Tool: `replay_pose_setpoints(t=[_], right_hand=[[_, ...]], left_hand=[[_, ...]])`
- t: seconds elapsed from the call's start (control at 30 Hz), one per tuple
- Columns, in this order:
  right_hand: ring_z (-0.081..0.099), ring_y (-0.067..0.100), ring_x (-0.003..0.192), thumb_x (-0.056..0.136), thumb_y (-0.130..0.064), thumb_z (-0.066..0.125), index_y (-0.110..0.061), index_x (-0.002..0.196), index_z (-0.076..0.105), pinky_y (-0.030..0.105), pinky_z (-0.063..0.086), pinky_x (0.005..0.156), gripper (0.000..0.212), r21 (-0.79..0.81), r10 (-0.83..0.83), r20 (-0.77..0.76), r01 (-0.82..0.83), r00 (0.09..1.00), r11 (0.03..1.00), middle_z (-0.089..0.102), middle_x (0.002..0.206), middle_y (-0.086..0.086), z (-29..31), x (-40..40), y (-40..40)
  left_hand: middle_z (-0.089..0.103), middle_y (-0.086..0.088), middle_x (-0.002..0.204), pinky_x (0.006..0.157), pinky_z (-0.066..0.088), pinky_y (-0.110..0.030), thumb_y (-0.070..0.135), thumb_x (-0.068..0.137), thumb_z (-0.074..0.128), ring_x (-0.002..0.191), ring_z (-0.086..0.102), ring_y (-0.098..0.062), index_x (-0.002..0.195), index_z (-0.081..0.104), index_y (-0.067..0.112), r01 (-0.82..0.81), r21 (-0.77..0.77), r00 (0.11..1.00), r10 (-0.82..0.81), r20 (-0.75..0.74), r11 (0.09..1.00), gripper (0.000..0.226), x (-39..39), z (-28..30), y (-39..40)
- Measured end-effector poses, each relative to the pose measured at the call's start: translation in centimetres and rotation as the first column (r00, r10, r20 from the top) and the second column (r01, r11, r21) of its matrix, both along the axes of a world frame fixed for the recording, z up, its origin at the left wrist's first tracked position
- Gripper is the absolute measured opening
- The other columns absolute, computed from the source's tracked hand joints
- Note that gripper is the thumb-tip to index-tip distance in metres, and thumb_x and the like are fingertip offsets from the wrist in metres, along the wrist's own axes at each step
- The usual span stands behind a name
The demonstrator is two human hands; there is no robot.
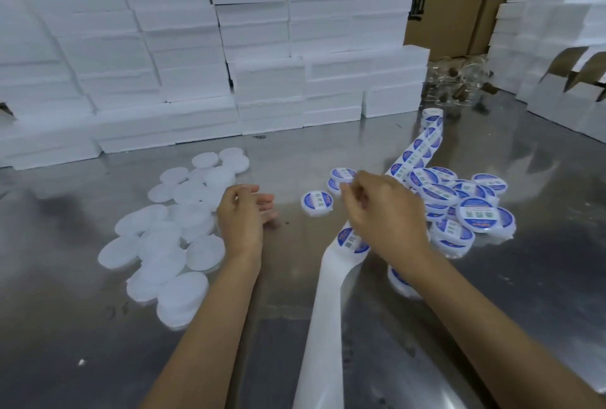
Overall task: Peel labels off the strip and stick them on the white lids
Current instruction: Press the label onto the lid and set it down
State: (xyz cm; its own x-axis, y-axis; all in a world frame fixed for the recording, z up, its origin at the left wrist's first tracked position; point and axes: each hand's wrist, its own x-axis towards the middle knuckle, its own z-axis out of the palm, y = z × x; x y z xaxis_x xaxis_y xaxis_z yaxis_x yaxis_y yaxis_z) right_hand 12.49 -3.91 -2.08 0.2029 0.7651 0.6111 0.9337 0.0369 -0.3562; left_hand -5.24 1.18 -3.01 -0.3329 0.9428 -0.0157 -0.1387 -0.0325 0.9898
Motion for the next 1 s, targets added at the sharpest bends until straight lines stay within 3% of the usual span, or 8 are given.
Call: replay_pose_setpoints(t=[0.13, 0.27, 0.4, 0.57, 0.7, 0.8, 0.87, 1.0], right_hand=[[0.057, 0.02, 0.093, 0.092, -0.033, 0.051, -0.021, 0.09, 0.056, 0.033, 0.043, 0.07, 0.013, -0.171, 0.322, 0.011, -0.315, 0.947, 0.933, 0.064, 0.093, -0.005, 1.3, -4.7, 5.7], [0.055, 0.023, 0.102, 0.088, -0.015, 0.053, -0.017, 0.111, 0.059, 0.033, 0.046, 0.08, 0.023, -0.318, 0.412, -0.145, -0.437, 0.899, 0.841, 0.063, 0.114, 0.002, 0.9, -8.4, 13.1], [0.058, 0.024, 0.105, 0.08, -0.005, 0.059, -0.015, 0.112, 0.059, 0.036, 0.05, 0.09, 0.034, -0.341, 0.322, -0.374, -0.452, 0.87, 0.824, 0.062, 0.118, 0.004, -0.8, -10.4, 18.3], [0.053, 0.02, 0.118, 0.075, -0.018, 0.074, -0.021, 0.119, 0.058, 0.041, 0.041, 0.104, 0.047, -0.347, 0.356, -0.451, -0.528, 0.819, 0.775, 0.059, 0.126, -0.002, -1.8, -12.1, 22.1], [0.055, 0.017, 0.117, 0.074, -0.019, 0.077, -0.019, 0.114, 0.062, 0.036, 0.041, 0.104, 0.043, -0.287, 0.352, -0.502, -0.536, 0.79, 0.794, 0.061, 0.123, -0.004, -2.2, -12.7, 23.1], [0.053, 0.011, 0.107, 0.074, -0.019, 0.081, -0.017, 0.112, 0.063, 0.02, 0.04, 0.085, 0.043, -0.198, 0.351, -0.569, -0.538, 0.744, 0.819, 0.06, 0.119, -0.005, -1.6, -12.1, 22.4], [0.053, 0.009, 0.105, 0.073, -0.021, 0.083, -0.017, 0.111, 0.062, 0.021, 0.04, 0.081, 0.043, -0.156, 0.363, -0.606, -0.553, 0.708, 0.818, 0.06, 0.116, -0.006, -0.7, -11.4, 21.3], [0.06, 0.008, 0.105, 0.068, -0.029, 0.087, -0.024, 0.11, 0.059, 0.025, 0.049, 0.088, 0.05, -0.154, 0.428, -0.601, -0.624, 0.674, 0.767, 0.064, 0.112, -0.009, 1.4, -9.6, 17.1]], left_hand=[[0.068, -0.004, 0.091, 0.071, 0.056, -0.037, 0.014, 0.099, 0.038, 0.079, 0.065, -0.028, 0.098, 0.059, 0.015, -0.13, 0.034, 0.989, 0.132, -0.062, 0.991, 0.022, -0.7, -0.4, 1.1], [0.07, -0.007, 0.102, 0.091, 0.053, -0.053, 0.017, 0.099, 0.039, 0.098, 0.066, -0.034, 0.101, 0.059, 0.018, -0.171, 0.053, 0.978, 0.176, -0.116, 0.984, 0.019, -0.5, -0.5, 1.7], [0.07, 0.004, 0.099, 0.085, 0.053, -0.041, 0.025, 0.102, 0.04, 0.093, 0.065, -0.025, 0.097, 0.057, 0.024, -0.21, 0.062, 0.962, 0.217, -0.166, 0.976, 0.017, -0.4, -1.0, 2.5], [0.068, 0.007, 0.096, 0.065, 0.039, -0.018, 0.023, 0.103, 0.041, 0.083, 0.059, -0.005, 0.101, 0.057, 0.024, -0.211, 0.041, 0.962, 0.215, -0.166, 0.977, 0.017, -0.5, -1.2, 2.8], [0.069, 0.004, 0.101, 0.073, 0.046, -0.023, 0.022, 0.104, 0.04, 0.089, 0.061, -0.011, 0.103, 0.058, 0.023, -0.214, 0.027, 0.964, 0.215, -0.159, 0.977, 0.017, -0.8, -1.0, 2.9], [0.071, -0.003, 0.102, 0.086, 0.055, -0.041, 0.02, 0.103, 0.041, 0.095, 0.066, -0.023, 0.105, 0.059, 0.019, -0.206, 0.019, 0.973, 0.207, -0.1, 0.978, 0.018, -1.0, -0.6, 2.8], [0.07, -0.008, 0.103, 0.088, 0.056, -0.048, 0.02, 0.103, 0.043, 0.097, 0.067, -0.029, 0.106, 0.059, 0.018, -0.193, -0.001, 0.98, 0.193, -0.036, 0.981, 0.016, -1.3, -0.5, 2.9], [0.069, -0.009, 0.106, 0.079, 0.062, -0.036, 0.026, 0.103, 0.048, 0.088, 0.074, -0.024, 0.119, 0.052, 0.021, -0.081, -0.041, 0.974, 0.088, 0.207, 0.996, 0.018, -2.6, -0.1, 3.0]])
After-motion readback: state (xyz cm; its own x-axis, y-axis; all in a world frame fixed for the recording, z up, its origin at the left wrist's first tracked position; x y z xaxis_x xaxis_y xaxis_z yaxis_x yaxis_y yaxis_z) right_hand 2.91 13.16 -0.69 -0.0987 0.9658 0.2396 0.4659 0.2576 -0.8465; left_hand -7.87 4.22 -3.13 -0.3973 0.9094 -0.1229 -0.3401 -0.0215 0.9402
